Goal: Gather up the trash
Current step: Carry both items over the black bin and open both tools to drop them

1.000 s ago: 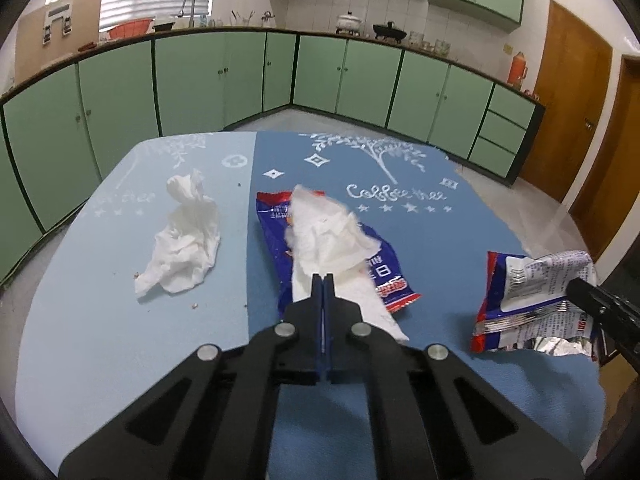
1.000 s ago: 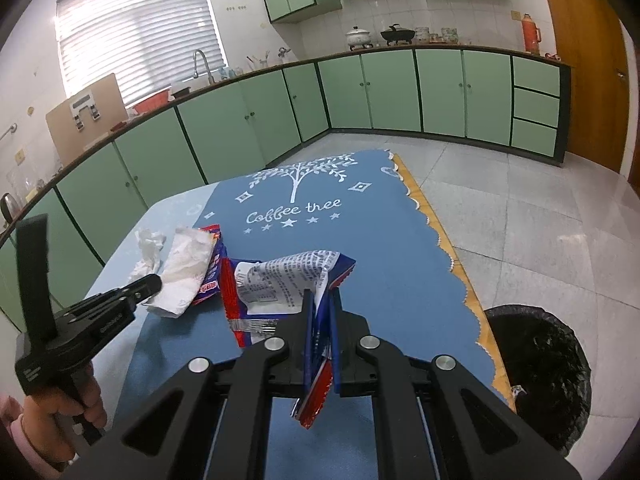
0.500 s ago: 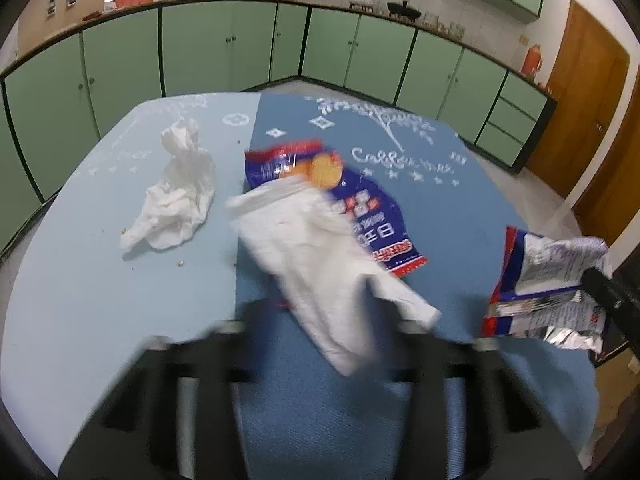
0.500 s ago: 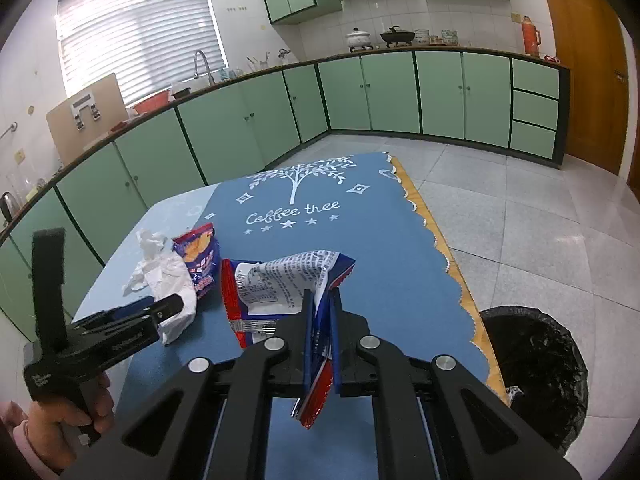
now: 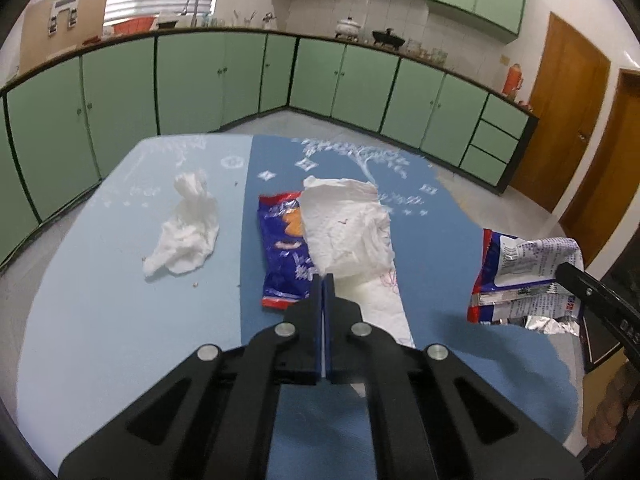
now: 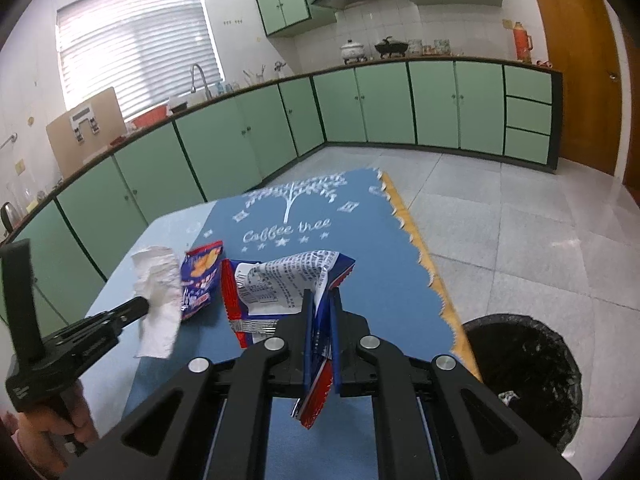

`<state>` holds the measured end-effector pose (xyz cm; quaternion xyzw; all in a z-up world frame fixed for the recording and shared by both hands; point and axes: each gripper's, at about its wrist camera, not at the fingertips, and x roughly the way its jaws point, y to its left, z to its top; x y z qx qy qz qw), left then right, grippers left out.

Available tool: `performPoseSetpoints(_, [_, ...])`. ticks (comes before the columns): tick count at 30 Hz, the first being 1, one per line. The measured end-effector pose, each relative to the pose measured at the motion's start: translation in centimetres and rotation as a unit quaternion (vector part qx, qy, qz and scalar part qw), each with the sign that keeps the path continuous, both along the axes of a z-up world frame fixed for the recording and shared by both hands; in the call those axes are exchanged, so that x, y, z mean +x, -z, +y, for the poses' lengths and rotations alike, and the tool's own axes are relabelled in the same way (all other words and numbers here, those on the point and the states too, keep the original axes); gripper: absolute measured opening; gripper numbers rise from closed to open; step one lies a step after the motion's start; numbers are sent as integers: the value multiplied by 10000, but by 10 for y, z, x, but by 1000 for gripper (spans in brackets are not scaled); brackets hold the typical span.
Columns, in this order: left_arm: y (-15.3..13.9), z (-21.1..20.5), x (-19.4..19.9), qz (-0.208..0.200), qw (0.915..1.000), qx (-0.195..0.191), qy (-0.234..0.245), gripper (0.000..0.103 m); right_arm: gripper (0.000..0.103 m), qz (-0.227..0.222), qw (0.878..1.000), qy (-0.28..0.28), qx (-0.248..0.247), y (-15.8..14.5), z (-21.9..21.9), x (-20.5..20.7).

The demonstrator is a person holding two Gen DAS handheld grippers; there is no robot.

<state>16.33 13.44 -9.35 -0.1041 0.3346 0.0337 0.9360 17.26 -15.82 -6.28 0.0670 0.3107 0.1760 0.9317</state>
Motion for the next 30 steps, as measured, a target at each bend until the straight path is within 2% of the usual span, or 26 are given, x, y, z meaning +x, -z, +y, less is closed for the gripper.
performPoseSetpoints(7, [-26, -41, -1, -272, 9982, 32, 542, 0, 8, -190, 9992, 342, 20, -16, -37, -7])
performPoseSetpoints(14, [-31, -119, 14, -404, 9903, -30, 1326, 0, 8, -252, 9949, 969, -130, -22, -97, -19])
performPoseSetpoints(22, [-21, -216, 36, -338, 9739, -125, 2241, 0, 8, -139, 9840, 1736, -376, -14, -173, -32])
performPoseSetpoints(30, [1, -289, 58, -193, 9578, 21, 2868, 0, 8, 203, 9709, 2319, -568, 19, -225, -35])
